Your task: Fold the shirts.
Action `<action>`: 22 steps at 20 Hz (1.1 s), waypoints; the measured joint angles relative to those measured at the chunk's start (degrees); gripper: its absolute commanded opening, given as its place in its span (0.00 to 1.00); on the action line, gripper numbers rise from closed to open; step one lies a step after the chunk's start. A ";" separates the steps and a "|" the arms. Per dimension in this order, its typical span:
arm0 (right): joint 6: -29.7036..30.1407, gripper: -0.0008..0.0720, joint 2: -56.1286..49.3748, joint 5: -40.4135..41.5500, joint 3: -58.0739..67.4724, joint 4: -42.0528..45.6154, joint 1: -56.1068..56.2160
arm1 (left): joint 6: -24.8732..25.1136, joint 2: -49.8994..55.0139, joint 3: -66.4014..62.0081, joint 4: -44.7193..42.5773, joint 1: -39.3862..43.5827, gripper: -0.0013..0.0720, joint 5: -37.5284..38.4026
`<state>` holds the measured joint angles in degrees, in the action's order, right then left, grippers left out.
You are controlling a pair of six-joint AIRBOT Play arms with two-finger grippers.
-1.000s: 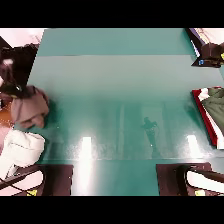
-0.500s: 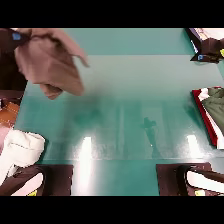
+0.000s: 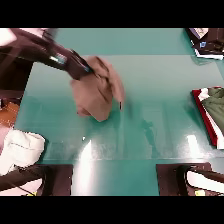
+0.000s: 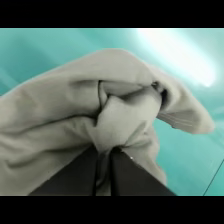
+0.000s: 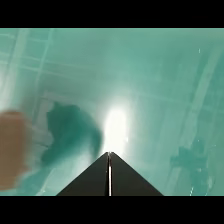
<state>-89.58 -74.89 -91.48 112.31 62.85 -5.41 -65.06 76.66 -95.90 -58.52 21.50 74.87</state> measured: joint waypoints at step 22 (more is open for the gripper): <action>0.02 0.03 -0.20 -2.05 1.29 -0.24 -0.04 | 7.26 -5.38 55.56 23.89 -14.67 0.65 -13.33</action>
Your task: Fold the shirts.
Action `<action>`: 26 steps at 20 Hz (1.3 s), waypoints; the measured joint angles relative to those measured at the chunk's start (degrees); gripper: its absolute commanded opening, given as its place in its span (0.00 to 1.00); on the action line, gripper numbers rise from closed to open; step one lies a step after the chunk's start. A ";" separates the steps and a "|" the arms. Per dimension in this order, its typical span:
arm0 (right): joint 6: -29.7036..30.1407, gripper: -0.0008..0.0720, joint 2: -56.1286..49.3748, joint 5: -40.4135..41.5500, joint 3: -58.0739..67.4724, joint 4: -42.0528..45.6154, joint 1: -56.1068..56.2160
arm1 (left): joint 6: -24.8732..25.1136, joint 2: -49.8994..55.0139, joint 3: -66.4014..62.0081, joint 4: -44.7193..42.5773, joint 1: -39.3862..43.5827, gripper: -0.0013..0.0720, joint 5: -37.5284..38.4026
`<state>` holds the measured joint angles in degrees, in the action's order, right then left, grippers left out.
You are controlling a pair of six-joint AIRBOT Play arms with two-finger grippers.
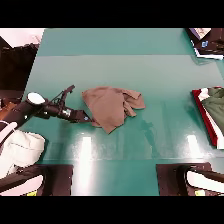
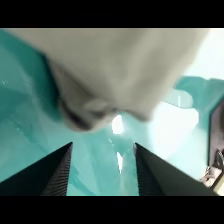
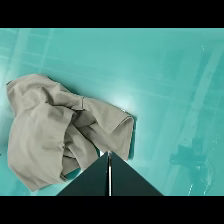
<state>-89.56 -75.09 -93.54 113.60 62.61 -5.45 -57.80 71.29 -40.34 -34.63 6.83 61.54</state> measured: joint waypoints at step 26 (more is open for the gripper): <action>0.02 0.75 6.69 27.98 -53.20 -1.11 27.82 | 1.99 0.50 -5.70 -1.62 14.01 0.06 -11.28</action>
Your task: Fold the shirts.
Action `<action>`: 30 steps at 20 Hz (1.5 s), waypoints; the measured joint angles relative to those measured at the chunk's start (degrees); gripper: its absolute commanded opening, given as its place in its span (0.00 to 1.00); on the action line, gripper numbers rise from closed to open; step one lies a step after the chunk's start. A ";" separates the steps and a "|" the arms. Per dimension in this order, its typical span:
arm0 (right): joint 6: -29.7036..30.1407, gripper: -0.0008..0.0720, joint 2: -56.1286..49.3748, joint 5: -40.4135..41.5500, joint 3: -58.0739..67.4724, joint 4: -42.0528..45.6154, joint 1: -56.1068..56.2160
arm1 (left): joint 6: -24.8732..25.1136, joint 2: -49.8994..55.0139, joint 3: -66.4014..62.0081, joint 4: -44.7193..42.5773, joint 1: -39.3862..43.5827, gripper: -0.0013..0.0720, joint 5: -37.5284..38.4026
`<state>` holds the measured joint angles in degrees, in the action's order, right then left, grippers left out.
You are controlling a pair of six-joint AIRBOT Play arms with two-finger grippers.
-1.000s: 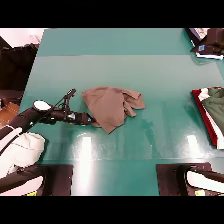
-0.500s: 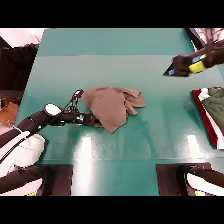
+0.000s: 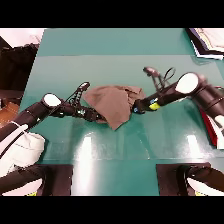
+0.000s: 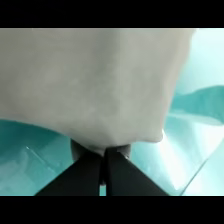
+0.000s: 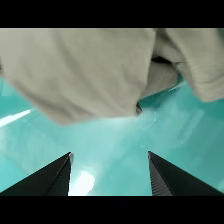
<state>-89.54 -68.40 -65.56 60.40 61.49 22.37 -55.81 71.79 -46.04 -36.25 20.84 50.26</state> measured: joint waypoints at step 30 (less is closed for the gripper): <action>6.01 0.03 15.93 -6.75 21.27 2.71 -27.28 | -11.17 -15.12 -39.91 -23.02 -19.61 0.06 26.03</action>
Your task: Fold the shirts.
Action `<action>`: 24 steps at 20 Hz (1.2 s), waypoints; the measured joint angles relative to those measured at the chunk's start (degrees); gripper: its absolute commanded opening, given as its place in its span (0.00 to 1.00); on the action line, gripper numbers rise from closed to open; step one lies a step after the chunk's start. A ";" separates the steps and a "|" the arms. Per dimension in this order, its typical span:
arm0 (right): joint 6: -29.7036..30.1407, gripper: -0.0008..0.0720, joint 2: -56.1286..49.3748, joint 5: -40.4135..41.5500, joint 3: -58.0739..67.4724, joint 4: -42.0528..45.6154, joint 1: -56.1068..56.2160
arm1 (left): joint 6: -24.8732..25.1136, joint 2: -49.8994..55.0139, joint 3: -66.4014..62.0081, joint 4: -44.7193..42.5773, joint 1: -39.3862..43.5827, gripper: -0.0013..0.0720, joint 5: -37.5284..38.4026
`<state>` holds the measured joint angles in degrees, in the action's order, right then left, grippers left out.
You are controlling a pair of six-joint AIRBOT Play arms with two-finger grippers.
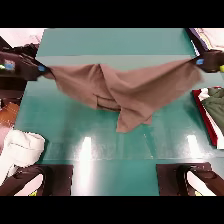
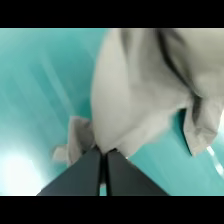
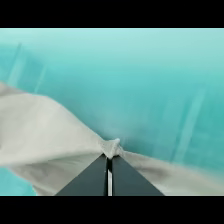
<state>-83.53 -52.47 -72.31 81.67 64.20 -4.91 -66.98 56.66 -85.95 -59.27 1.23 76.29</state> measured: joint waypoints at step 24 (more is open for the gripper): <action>-6.67 0.03 -31.87 -10.54 20.68 0.50 3.30 | -0.15 6.38 10.80 -0.09 -0.44 0.06 -0.11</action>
<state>-90.19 -84.33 -82.85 102.35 64.71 -1.61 -67.13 63.05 -75.16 -59.35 0.80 76.18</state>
